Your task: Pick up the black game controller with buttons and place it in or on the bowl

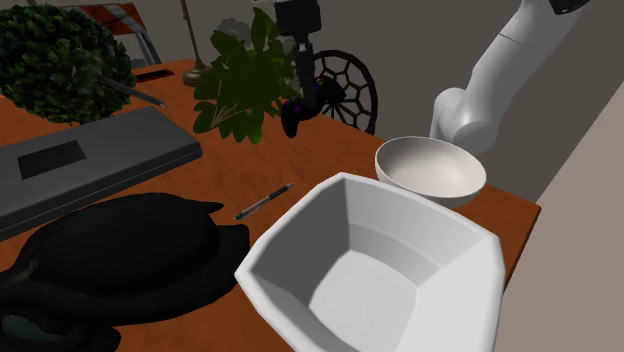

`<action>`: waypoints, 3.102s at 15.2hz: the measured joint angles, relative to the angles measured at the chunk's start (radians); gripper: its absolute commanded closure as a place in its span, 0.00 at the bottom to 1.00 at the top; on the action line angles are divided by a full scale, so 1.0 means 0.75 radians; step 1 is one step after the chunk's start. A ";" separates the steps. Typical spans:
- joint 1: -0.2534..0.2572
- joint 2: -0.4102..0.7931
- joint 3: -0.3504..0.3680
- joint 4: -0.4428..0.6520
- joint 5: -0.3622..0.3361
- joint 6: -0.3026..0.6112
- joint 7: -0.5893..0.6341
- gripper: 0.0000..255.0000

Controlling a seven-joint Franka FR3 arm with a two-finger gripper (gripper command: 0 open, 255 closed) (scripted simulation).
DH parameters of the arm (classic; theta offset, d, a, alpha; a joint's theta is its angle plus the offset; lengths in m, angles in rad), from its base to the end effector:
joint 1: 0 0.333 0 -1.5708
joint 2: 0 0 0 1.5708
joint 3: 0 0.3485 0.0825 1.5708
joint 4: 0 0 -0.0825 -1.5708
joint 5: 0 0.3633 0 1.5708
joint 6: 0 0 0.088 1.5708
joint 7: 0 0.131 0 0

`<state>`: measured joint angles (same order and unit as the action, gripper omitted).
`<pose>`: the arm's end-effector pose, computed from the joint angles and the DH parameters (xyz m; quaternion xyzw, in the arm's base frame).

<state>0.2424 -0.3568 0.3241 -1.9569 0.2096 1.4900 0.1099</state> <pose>0.3097 0.2590 0.6116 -0.9734 -0.2146 0.0757 0.0261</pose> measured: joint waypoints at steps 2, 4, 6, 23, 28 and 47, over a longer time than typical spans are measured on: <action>-0.002 0.010 -0.002 0.048 -0.003 -0.037 0.006 1.00; -0.004 0.021 -0.005 0.091 -0.007 -0.070 0.009 1.00; -0.005 0.026 -0.006 0.129 -0.008 -0.104 0.015 1.00; 0.151 0.138 0.358 0.280 0.094 -0.045 0.538 1.00; 0.205 0.270 0.513 0.390 0.053 0.001 0.749 1.00; 0.300 0.453 0.671 0.330 -0.050 0.239 0.975 1.00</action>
<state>0.4675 -0.0172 0.8273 -1.7094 0.1720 1.6695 0.8413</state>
